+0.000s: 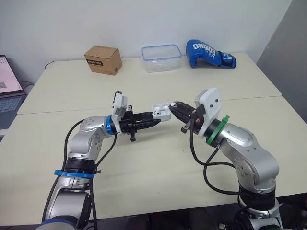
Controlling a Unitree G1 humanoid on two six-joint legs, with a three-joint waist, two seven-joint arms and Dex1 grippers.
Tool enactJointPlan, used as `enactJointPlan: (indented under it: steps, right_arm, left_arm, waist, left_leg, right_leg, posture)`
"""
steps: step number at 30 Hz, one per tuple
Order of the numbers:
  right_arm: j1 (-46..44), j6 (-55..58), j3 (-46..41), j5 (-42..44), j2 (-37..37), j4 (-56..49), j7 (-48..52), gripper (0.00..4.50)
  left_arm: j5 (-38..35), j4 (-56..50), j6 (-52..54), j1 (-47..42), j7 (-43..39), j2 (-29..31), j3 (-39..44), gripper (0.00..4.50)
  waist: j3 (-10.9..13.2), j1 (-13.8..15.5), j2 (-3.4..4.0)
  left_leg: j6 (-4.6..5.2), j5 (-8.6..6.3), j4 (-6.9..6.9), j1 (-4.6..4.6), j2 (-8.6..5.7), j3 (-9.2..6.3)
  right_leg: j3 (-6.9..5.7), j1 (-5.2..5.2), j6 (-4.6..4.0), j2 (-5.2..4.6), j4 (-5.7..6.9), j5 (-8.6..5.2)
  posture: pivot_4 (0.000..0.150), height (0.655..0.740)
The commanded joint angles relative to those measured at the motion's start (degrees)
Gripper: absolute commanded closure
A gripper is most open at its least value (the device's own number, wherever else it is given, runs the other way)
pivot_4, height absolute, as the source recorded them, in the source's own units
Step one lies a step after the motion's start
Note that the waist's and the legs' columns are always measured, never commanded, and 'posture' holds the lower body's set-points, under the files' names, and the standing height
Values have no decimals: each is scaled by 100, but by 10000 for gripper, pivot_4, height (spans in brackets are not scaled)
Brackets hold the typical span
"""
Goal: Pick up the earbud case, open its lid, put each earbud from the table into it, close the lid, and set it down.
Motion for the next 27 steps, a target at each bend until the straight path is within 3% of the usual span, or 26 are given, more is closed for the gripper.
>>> enactJointPlan:
  steps: [1,27]
  right_arm:
    - [-202,-57,88,221,56,-138,-74,41092]
    - [-329,41,415,312,-359,-39,-477,41092]
  left_arm:
    - [11,-37,-67,-159,-62,-11,0,37247]
    - [30,-34,-25,-250,-6,-130,65,37247]
  waist:
    - [0,0,0]
    - [0,-9,0]
  left_leg:
    - [0,0,0,0,0,0]
    - [0,0,0,0,0,-2]
  right_leg:
    - [0,0,0,0,0,0]
    - [-1,1,0,1,-1,0]
  posture:
    - [1500,7307]
    - [1500,7307]
